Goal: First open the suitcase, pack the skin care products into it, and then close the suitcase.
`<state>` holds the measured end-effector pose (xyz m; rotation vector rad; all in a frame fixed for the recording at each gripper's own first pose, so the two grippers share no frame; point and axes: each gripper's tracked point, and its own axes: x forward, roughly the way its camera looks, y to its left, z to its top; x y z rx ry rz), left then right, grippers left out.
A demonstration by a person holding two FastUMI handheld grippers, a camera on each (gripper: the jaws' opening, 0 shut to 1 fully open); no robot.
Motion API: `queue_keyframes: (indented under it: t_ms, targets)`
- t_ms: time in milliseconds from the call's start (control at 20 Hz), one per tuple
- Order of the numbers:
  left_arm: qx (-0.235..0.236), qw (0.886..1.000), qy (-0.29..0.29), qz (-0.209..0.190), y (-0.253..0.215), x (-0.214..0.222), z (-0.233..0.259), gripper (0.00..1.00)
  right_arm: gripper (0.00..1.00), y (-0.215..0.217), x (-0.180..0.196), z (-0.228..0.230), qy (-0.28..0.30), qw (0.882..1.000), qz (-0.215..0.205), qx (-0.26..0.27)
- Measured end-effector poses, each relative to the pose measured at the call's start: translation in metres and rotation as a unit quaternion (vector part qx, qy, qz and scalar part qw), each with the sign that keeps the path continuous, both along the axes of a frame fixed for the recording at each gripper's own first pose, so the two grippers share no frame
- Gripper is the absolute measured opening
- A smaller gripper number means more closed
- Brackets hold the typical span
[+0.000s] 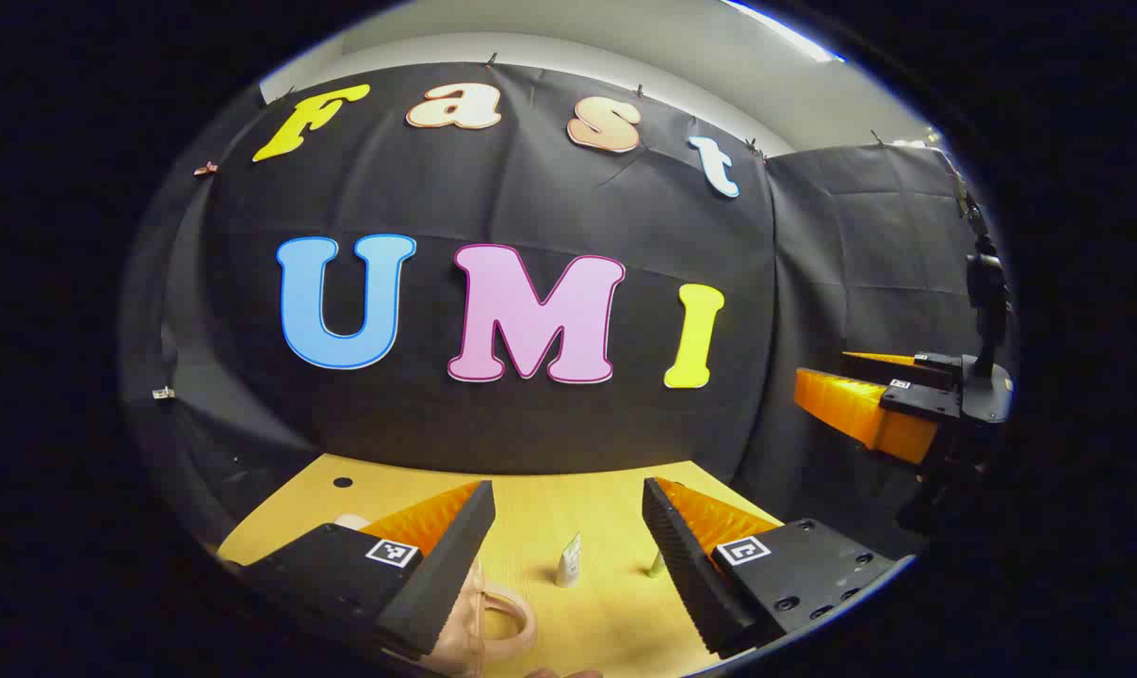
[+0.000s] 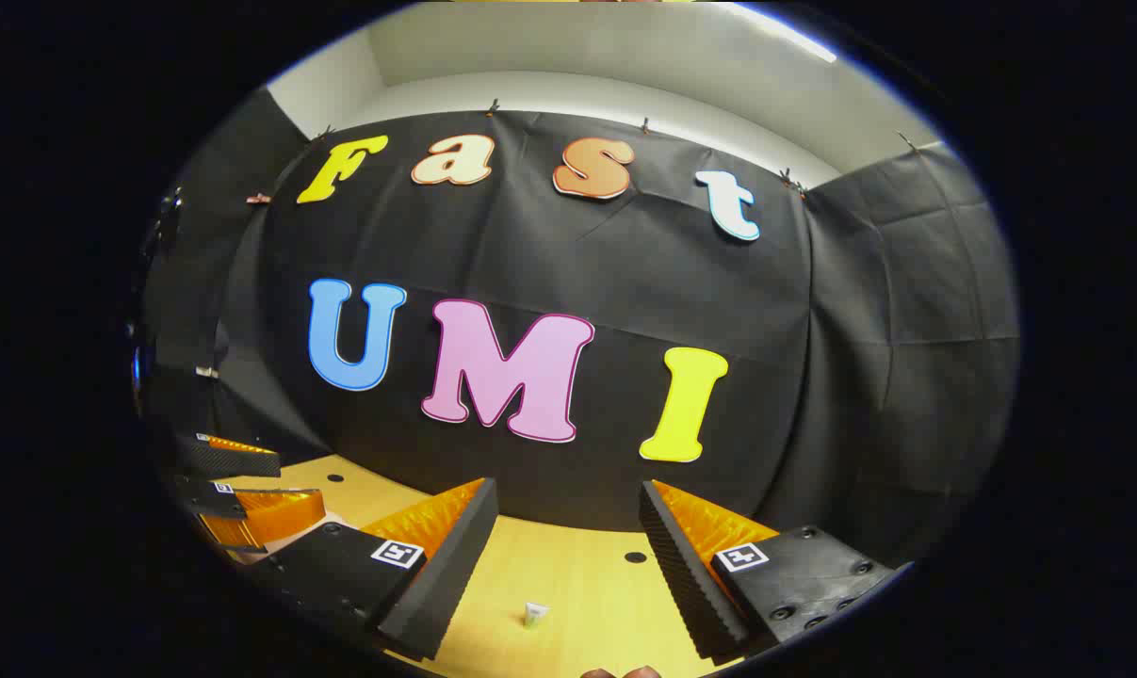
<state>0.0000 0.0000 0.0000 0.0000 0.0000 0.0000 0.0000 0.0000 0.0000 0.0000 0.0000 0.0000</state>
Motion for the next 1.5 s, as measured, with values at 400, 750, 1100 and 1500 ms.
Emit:
queue_keyframes:
  t_ms: [400, 750, 1100, 1500]
  targets:
    - [0.018, 0.999, 0.025, -0.028, -0.008, -0.007, -0.019, 0.99, 0.96, 0.004, -0.01, -0.01, 0.014, 1.0, 0.004, 0.005]
    - [0.02, 0.997, 0.066, -0.023, 0.007, -0.01, -0.043, 0.99, 0.96, 0.013, -0.008, -0.007, 0.009, 1.0, 0.001, 0.02]
    - [-0.054, 0.967, 0.245, -0.05, 0.01, 0.005, -0.142, 0.99, 0.96, 0.009, -0.014, -0.008, 0.008, 1.0, 0.002, 0.021]
    - [-0.025, 0.894, 0.446, 0.033, 0.044, 0.042, -0.244, 0.92, 0.96, -0.046, -0.015, -0.041, 0.019, 0.998, 0.008, 0.051]
